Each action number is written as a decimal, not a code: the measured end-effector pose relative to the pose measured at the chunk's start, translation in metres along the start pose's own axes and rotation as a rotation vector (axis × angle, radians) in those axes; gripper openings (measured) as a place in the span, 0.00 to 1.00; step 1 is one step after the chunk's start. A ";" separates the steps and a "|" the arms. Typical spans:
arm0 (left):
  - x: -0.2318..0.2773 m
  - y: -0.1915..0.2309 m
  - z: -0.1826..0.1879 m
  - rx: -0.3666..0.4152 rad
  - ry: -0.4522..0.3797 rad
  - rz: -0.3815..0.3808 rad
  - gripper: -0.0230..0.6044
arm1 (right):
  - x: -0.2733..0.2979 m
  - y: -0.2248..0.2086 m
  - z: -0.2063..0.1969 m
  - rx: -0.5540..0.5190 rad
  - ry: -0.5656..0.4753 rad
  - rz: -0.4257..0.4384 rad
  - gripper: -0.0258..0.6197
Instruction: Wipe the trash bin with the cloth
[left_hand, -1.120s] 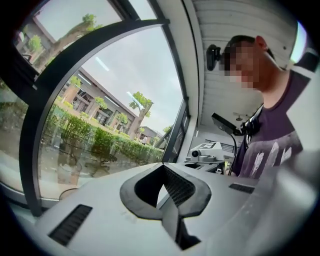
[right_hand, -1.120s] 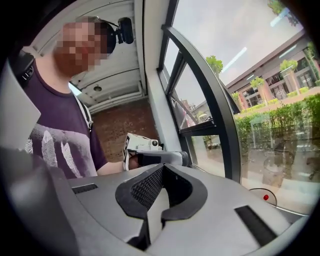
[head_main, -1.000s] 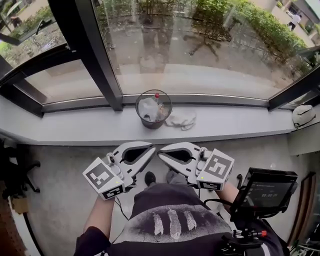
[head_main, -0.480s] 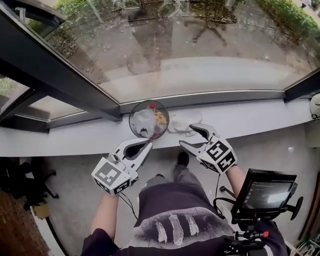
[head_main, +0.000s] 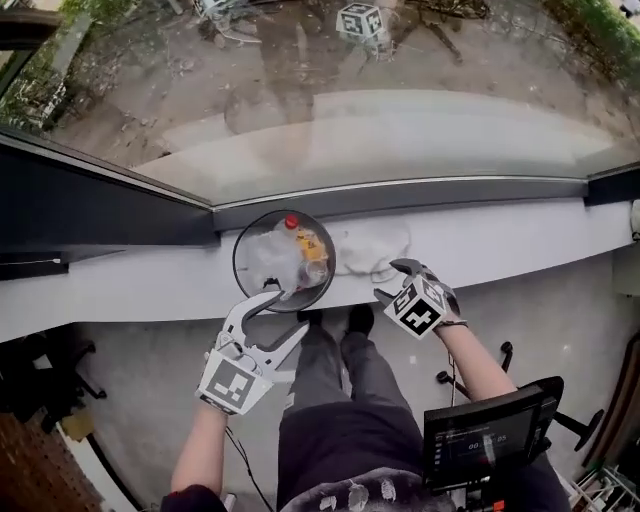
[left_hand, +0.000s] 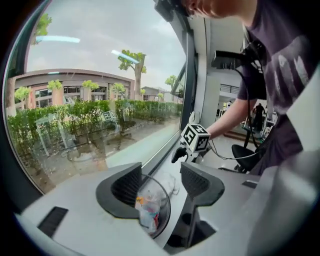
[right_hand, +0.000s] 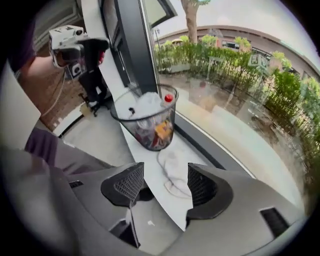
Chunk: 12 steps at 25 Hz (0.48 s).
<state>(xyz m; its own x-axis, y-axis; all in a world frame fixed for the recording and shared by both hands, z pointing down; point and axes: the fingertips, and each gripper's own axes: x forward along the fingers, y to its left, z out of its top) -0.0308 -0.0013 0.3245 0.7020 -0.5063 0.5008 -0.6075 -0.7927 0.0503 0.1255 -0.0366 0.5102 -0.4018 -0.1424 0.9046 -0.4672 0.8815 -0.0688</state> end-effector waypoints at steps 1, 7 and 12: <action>0.004 0.002 -0.019 0.016 0.053 -0.004 0.46 | 0.020 -0.005 -0.017 -0.001 0.057 -0.002 0.43; 0.031 -0.001 -0.129 0.257 0.355 0.005 0.61 | 0.120 -0.035 -0.089 -0.022 0.243 -0.032 0.43; 0.051 0.011 -0.147 0.274 0.348 0.049 0.61 | 0.171 -0.046 -0.108 0.009 0.308 -0.050 0.43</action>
<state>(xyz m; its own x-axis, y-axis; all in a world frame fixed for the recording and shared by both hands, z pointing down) -0.0563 0.0139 0.4772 0.4796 -0.4385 0.7601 -0.4835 -0.8549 -0.1881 0.1634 -0.0531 0.7137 -0.1211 -0.0416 0.9918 -0.4879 0.8726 -0.0230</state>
